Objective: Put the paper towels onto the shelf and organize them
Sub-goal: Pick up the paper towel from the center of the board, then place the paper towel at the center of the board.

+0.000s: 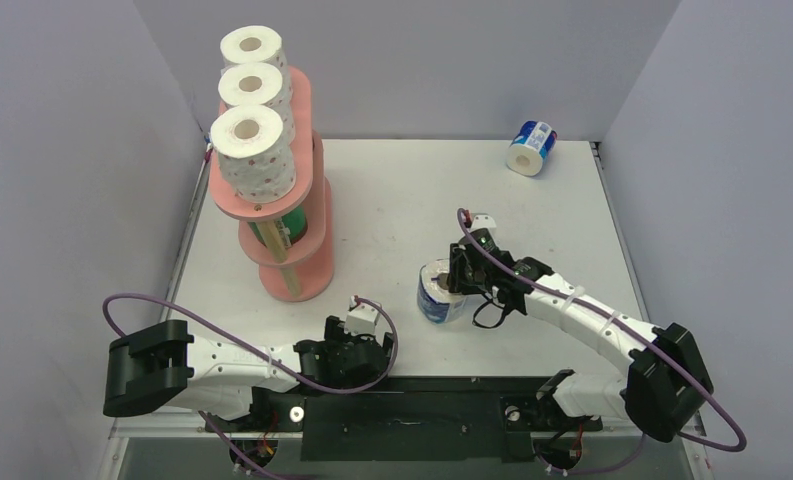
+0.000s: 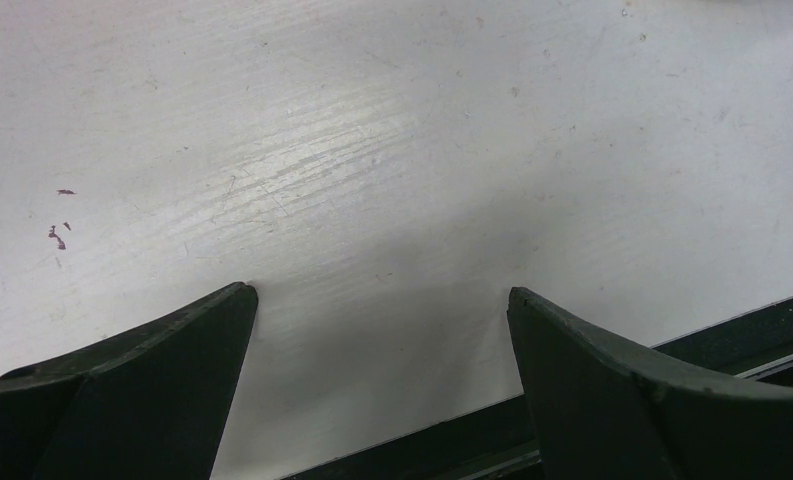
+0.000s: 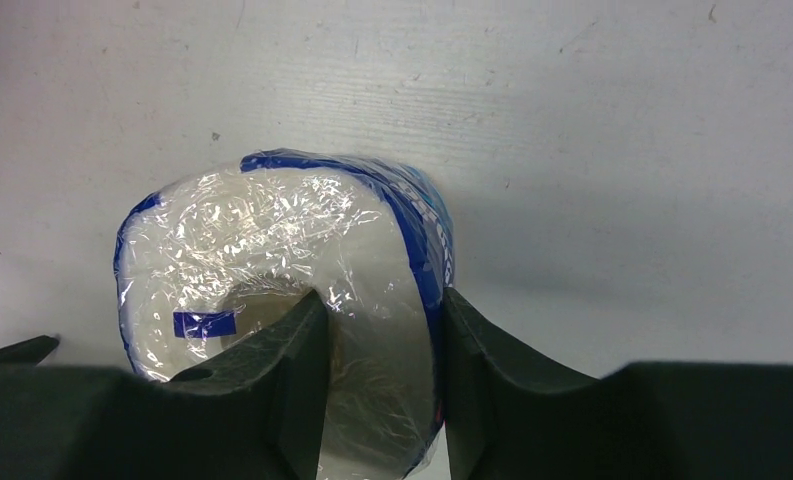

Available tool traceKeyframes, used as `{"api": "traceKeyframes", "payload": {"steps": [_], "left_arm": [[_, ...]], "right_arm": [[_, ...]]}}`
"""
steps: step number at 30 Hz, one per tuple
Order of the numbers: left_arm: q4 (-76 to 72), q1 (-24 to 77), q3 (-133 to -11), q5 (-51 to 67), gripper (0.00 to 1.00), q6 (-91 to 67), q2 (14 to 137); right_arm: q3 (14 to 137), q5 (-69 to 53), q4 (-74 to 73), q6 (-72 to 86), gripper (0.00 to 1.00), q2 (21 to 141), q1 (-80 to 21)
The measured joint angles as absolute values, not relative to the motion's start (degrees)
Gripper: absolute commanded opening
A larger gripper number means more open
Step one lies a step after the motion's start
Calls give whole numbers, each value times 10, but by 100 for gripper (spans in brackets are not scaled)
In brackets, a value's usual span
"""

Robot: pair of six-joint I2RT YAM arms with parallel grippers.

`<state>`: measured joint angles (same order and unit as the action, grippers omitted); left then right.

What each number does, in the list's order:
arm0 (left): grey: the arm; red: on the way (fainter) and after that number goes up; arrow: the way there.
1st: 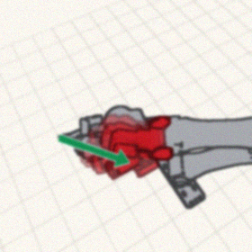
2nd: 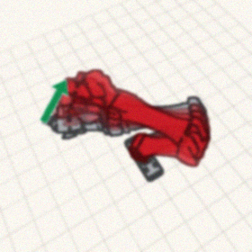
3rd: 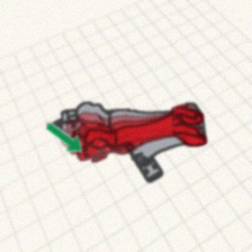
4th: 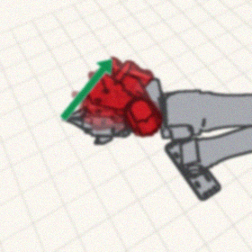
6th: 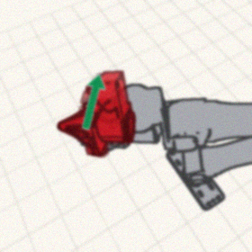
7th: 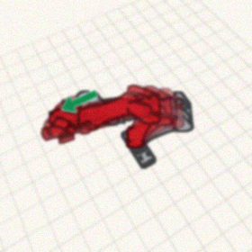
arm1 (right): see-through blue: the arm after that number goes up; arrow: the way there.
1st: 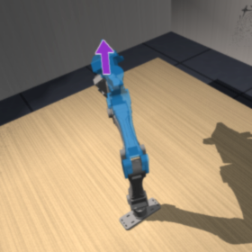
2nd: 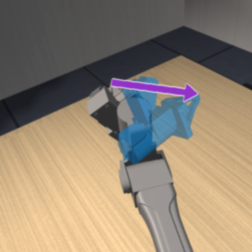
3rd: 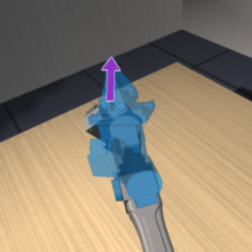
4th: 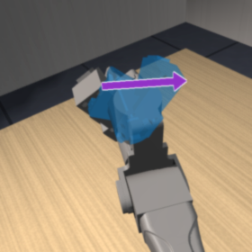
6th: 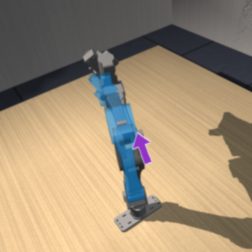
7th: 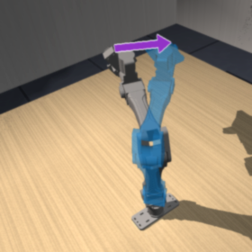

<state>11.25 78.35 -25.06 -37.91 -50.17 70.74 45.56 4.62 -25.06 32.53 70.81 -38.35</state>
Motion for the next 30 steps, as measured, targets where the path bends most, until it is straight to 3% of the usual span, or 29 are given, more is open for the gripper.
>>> {"api": "traceKeyframes", "payload": {"steps": [13, 30], "left_arm": [[116, 788, -251, -381, 99, -506, 707], [132, 821, -257, -408, 100, -527, 726]], "right_arm": [[671, 62, -249, 324, 28, 832, -378], [969, 31, -228, 316, 27, 1126, -353]]}}
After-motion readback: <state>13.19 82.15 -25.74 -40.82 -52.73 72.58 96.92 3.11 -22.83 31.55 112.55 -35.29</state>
